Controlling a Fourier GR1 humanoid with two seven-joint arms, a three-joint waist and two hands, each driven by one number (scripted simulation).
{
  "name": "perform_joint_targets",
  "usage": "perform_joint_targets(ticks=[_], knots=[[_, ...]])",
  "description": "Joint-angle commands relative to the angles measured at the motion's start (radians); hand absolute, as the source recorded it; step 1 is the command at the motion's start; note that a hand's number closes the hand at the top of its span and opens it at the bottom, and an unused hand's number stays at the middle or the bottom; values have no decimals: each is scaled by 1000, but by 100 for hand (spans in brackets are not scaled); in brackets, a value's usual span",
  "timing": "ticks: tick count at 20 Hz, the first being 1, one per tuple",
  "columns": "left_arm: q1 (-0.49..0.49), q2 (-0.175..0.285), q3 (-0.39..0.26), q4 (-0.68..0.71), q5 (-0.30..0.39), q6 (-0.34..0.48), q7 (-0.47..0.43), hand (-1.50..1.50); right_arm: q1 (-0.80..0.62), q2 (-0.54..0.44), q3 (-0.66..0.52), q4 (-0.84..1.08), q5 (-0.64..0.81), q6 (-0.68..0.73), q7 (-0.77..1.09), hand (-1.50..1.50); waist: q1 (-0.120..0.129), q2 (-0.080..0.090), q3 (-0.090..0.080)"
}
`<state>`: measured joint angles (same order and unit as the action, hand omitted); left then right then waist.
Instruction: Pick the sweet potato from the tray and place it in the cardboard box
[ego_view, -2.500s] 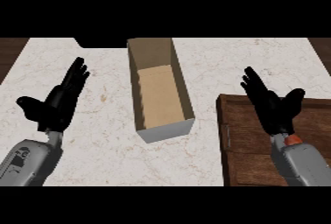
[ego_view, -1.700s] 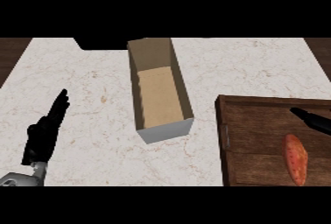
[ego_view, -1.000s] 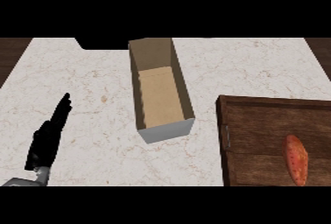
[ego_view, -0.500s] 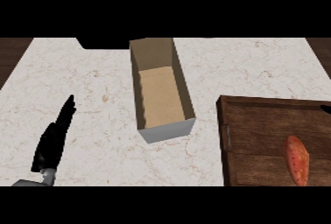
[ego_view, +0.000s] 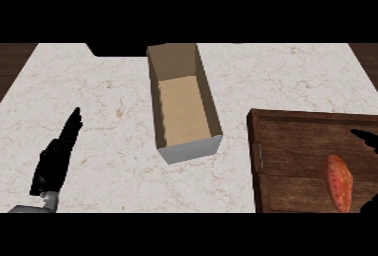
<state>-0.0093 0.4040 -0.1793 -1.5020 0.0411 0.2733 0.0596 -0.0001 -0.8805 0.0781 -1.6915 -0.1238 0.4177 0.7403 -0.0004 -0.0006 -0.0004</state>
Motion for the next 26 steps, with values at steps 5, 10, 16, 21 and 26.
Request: perform_joint_targets(ticks=[5, 10, 16, 21, 26], knots=[[54, -19, 32, -98, -52, -38, 49, 0, 4, 67, -74, 85, 96, 121, -41, -150, 3, 0, 1], [25, -82, 50, -22, -84, -63, 0, 0, 46, 165, -83, 11, 193, 109, -37, -150, 0, 0, 0], [30, -71, 106, -76, -85, -119, 44, 0, 15, 268, -78, 49, 286, 108, -32, -150, 3, 0, 1], [29, -97, 146, -44, -93, -157, 26, 0, 65, 301, -132, 37, 344, 145, -87, -150, -1, 0, 0], [-47, -148, 143, 22, -167, -124, 36, 0, 73, 339, -163, -61, 328, 194, 4, -150, -5, 0, 0]])
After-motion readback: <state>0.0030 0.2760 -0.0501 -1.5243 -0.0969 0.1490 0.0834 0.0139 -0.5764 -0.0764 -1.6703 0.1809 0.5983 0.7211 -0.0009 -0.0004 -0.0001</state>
